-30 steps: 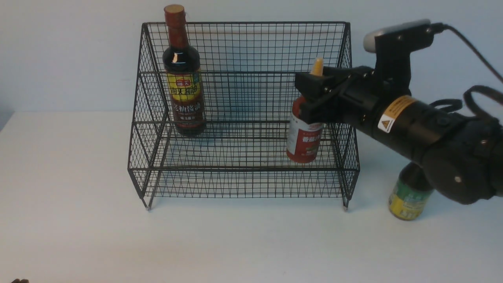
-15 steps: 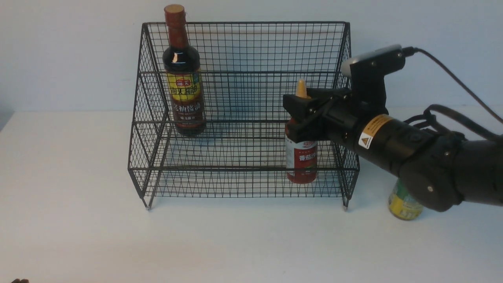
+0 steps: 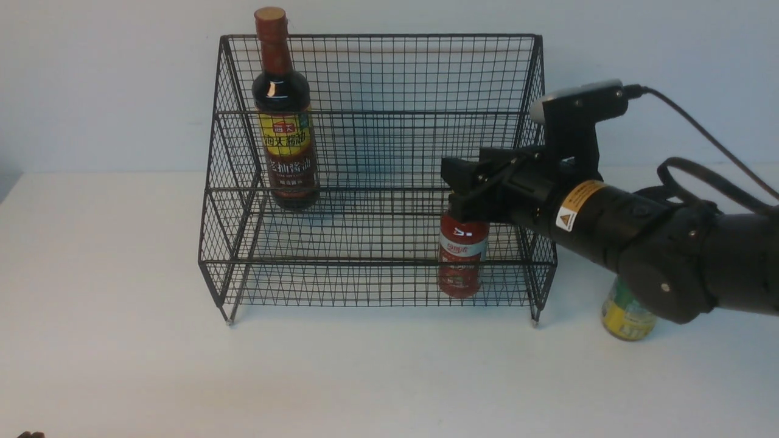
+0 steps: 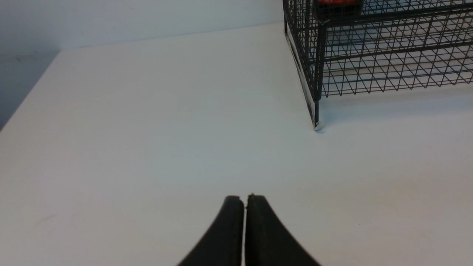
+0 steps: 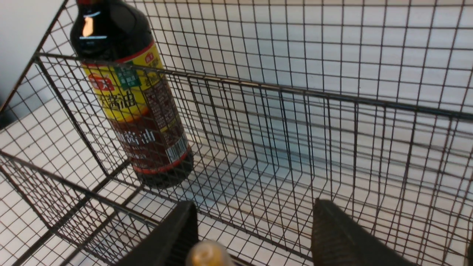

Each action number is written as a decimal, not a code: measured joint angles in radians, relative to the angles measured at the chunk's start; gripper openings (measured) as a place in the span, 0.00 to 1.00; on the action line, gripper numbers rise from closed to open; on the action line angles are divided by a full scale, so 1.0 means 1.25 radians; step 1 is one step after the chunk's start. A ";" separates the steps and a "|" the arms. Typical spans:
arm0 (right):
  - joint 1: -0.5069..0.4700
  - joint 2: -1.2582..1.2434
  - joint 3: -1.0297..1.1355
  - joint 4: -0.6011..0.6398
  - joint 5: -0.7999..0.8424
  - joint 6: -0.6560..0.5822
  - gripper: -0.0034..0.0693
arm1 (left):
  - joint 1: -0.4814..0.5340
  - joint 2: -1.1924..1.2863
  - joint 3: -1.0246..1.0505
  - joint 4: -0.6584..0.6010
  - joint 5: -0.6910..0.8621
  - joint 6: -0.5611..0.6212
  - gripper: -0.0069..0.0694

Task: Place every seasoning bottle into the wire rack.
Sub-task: Use the right arm to put the condiment bottle back on the shelf, then use the right arm to grab the condiment bottle closest to it

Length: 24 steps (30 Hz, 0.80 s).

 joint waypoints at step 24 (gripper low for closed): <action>-0.161 -0.453 0.107 -0.056 0.241 0.001 0.58 | 0.000 0.000 0.000 0.000 0.000 0.000 0.08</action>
